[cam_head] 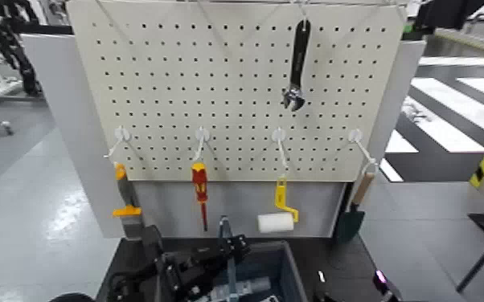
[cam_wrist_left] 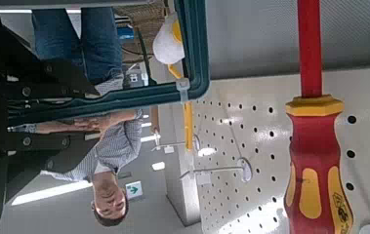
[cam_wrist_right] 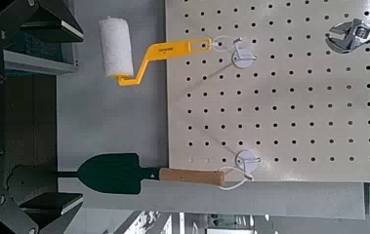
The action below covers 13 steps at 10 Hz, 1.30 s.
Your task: Grasp the handle of the crate.
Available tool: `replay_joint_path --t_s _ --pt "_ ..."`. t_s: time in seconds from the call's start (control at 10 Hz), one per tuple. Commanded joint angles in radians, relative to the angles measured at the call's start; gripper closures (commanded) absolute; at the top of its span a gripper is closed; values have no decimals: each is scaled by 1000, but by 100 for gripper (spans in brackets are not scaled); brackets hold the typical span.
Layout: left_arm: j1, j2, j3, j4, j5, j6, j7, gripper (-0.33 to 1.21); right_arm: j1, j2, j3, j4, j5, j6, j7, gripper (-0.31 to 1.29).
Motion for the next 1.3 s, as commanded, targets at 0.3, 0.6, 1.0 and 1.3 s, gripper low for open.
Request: replay_joint_path --t_s 0.3,0.6,1.0,1.3 --pt "6 -6 0 -7 1 28 8 119 1 2 0 0 0 0 -2 15" --pt "16 -7 -3 -26 5 49 7 119 -2 2 0 5 0 -3 -2 15" --pt "53 -18 20 -110 25 91 45 119 -5 3 -2 8 2 -10 -2 15" --pt "76 -7 9 -167 79 118 97 119 -8 3 -2 15 9 -24 -2 15"
